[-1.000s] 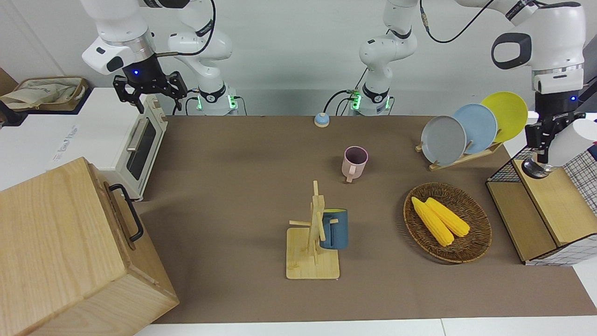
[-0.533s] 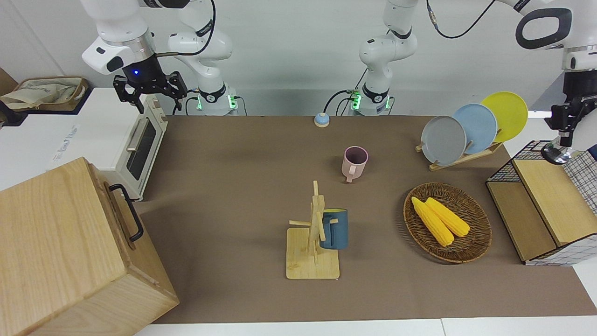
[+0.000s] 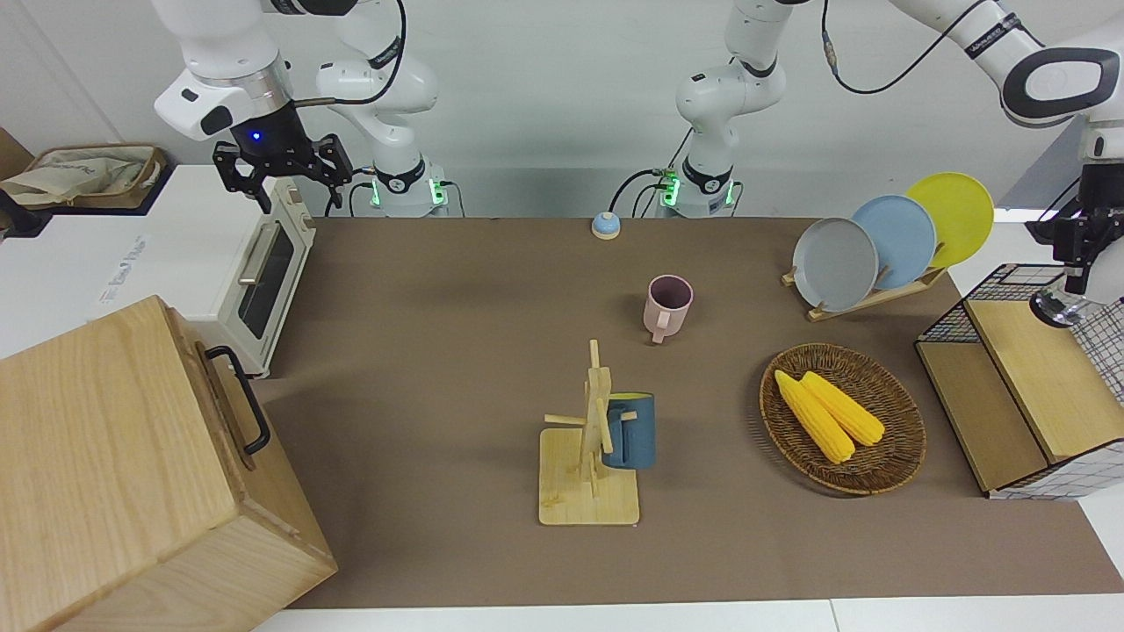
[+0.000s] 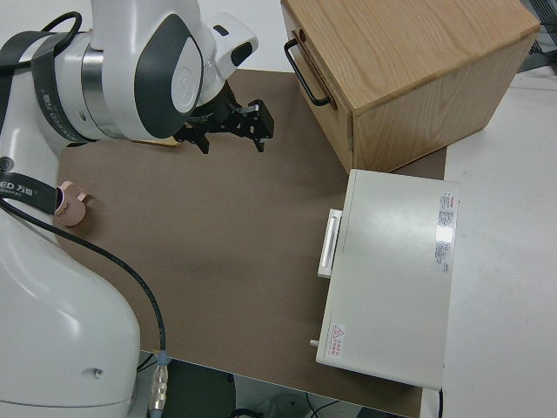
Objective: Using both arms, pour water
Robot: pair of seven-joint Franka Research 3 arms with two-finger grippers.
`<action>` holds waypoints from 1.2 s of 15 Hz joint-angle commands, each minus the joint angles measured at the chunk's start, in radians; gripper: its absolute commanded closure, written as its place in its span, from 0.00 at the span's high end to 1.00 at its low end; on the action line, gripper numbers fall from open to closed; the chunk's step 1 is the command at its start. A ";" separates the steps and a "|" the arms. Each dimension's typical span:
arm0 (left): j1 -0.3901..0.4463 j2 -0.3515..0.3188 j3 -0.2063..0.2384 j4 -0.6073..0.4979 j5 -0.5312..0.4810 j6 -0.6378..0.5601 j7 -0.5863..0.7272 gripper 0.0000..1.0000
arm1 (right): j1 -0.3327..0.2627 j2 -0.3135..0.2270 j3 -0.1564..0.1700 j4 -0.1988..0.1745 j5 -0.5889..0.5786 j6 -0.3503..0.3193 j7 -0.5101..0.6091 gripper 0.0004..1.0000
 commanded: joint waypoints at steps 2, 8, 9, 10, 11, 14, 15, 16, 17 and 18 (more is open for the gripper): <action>0.002 0.063 -0.003 0.068 -0.073 0.055 0.062 0.00 | -0.005 -0.018 -0.001 -0.020 0.005 0.002 -0.020 0.99; 0.004 0.140 -0.007 0.120 -0.090 0.068 0.087 0.00 | -0.005 -0.017 -0.001 -0.020 0.005 0.002 -0.020 0.99; 0.004 0.155 -0.006 0.126 -0.105 0.071 0.091 0.00 | -0.005 -0.018 -0.001 -0.020 0.005 0.002 -0.020 0.99; 0.004 0.160 -0.004 0.128 -0.113 0.072 0.102 0.00 | -0.005 -0.017 0.001 -0.020 0.005 0.004 -0.020 0.99; 0.004 0.163 -0.004 0.128 -0.116 0.074 0.111 0.00 | -0.005 -0.017 -0.001 -0.020 0.005 0.002 -0.020 0.99; 0.004 0.191 -0.006 0.125 -0.131 0.101 0.119 0.00 | -0.005 -0.017 0.001 -0.020 0.005 0.002 -0.020 0.99; 0.002 0.194 -0.009 0.120 -0.131 0.121 0.119 0.00 | -0.005 -0.018 -0.001 -0.020 0.005 0.002 -0.020 0.99; 0.004 0.197 -0.011 0.117 -0.131 0.123 0.119 0.00 | -0.005 -0.018 -0.001 -0.020 0.005 0.004 -0.020 0.99; 0.004 0.197 -0.012 0.117 -0.131 0.124 0.119 0.01 | -0.005 -0.018 -0.001 -0.020 0.005 0.002 -0.020 0.99; 0.004 0.197 -0.012 0.117 -0.131 0.123 0.119 0.04 | -0.005 -0.018 -0.001 -0.020 0.005 0.002 -0.020 0.99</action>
